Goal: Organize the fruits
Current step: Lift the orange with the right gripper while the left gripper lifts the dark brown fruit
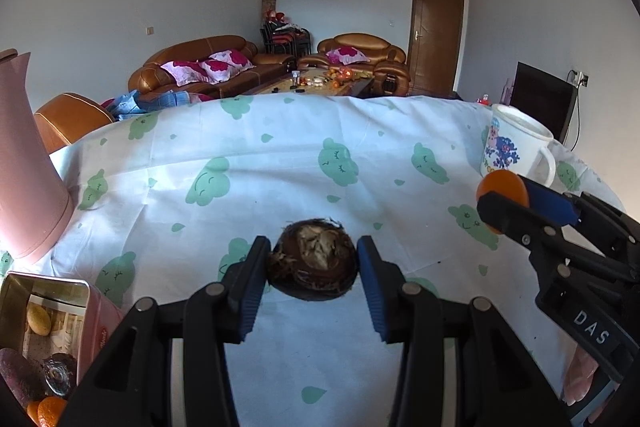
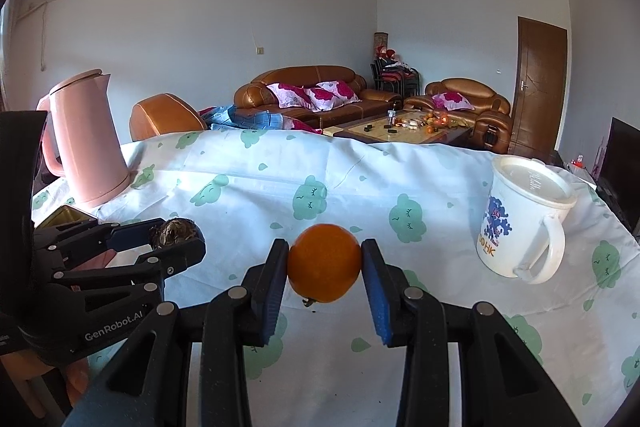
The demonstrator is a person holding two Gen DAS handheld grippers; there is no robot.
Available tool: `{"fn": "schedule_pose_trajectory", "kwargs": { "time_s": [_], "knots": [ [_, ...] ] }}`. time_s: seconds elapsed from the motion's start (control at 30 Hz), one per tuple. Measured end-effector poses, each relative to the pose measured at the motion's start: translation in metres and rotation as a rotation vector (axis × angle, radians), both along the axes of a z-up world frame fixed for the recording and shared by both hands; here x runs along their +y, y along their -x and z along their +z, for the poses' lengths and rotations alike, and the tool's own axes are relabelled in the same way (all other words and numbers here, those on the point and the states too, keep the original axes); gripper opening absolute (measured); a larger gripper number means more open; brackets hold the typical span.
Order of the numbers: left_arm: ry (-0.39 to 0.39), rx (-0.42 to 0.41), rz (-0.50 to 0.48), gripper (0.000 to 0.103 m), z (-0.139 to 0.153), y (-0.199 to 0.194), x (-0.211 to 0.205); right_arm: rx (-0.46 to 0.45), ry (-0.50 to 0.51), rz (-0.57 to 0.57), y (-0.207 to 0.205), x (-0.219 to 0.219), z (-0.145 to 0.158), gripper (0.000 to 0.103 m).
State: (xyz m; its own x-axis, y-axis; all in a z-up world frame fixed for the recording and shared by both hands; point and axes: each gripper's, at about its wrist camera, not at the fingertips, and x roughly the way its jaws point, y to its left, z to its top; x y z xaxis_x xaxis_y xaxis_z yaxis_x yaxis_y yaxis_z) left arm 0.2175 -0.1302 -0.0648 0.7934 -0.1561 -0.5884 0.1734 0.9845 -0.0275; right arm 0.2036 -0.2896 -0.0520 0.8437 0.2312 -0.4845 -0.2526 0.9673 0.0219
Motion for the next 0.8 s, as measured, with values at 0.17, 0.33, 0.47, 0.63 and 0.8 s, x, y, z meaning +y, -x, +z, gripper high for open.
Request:
{"fn": "schedule_pose_trajectory", "kwargs": {
  "time_s": [0.17, 0.33, 0.47, 0.63, 0.8],
  "knots": [
    [-0.002, -0.019, 0.008, 0.046, 0.002, 0.005, 0.002, -0.027, 0.005, 0.014, 0.005, 0.002, 0.002, 0.039],
    [-0.013, -0.042, 0.001, 0.046, 0.004, 0.013, 0.0, -0.056, 0.009, 0.024, 0.01, 0.005, 0.005, 0.039],
    [-0.025, -0.067, 0.002, 0.046, 0.006, 0.019, -0.001, -0.08, 0.01, 0.03, 0.015, 0.007, 0.007, 0.039],
    [-0.029, -0.089, 0.004, 0.046, 0.008, 0.025, 0.001, -0.106, 0.011, 0.044, 0.02, 0.01, 0.008, 0.039],
    [-0.036, -0.109, 0.009, 0.046, 0.01, 0.03, 0.001, -0.125, 0.004, 0.056, 0.026, 0.01, 0.009, 0.039]
  ]
}}
